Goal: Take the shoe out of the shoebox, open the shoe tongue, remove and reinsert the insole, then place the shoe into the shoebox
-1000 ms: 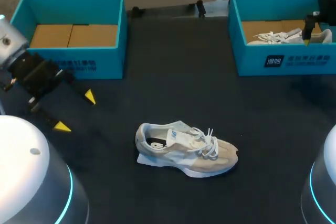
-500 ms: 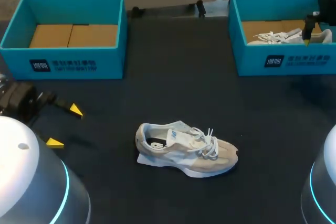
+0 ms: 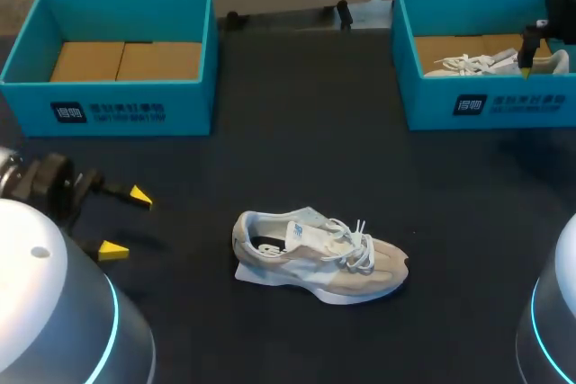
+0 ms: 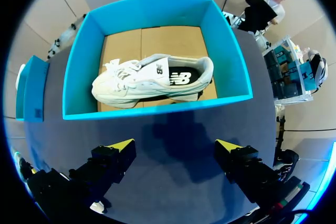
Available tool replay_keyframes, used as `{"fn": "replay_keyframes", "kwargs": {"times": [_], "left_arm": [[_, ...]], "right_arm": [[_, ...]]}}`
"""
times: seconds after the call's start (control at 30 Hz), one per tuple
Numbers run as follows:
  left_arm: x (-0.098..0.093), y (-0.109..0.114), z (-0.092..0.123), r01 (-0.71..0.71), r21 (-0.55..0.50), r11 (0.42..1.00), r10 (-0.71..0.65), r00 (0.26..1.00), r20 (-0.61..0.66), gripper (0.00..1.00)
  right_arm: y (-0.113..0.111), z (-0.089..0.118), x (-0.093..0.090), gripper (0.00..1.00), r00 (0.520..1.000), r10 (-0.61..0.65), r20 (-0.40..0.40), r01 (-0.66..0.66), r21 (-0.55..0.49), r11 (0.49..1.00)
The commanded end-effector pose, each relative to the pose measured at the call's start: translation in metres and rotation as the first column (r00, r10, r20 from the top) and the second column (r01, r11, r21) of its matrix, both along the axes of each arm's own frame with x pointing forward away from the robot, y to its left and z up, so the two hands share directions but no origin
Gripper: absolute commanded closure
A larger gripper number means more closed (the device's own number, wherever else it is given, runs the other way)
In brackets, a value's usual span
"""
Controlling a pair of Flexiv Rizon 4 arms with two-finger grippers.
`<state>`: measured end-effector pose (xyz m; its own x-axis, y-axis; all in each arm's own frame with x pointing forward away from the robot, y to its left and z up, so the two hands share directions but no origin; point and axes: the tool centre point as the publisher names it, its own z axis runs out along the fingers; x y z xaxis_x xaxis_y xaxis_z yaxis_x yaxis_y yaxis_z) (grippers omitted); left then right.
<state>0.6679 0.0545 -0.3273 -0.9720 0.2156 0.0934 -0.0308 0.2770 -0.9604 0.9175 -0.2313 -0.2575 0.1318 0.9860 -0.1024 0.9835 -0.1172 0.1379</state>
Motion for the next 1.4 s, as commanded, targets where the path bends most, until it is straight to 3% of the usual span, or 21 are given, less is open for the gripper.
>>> {"fn": "replay_keyframes", "kwargs": {"times": [0.03, 0.4, 0.73, 1.13, 1.4], "left_arm": [[-0.003, -0.006, -0.007, -0.019, -0.011, 1.000, 0.019, 1.000, 0.003, 0.00], [-0.003, -0.006, -0.007, -0.019, -0.011, 1.000, 0.019, 1.000, 0.003, 0.00], [-0.002, -0.032, -0.022, -0.039, -0.004, 0.999, 0.040, 0.999, 0.020, 0.00], [-0.002, -0.033, -0.023, -0.044, 0.004, 0.999, 0.044, 0.999, 0.010, 0.00], [0.009, -0.037, -0.042, -0.067, -0.080, 0.995, 0.065, 0.998, -0.018, 0.00]], "right_arm": [[0.000, 0.000, -0.001, 0.00, 1.000, 0.000, 0.002, 0.000, 0.001, 1.000], [0.000, 0.000, -0.001, 0.00, 1.000, 0.000, 0.002, 0.000, 0.001, 1.000], [0.000, 0.000, -0.001, 0.00, 1.000, 0.000, 0.002, 0.000, 0.001, 1.000], [0.000, 0.000, -0.001, 0.00, 1.000, 0.000, 0.002, 0.000, 0.001, 1.000], [0.000, 0.000, -0.001, 0.00, 1.000, 0.000, 0.002, 0.000, 0.001, 1.000]]}}
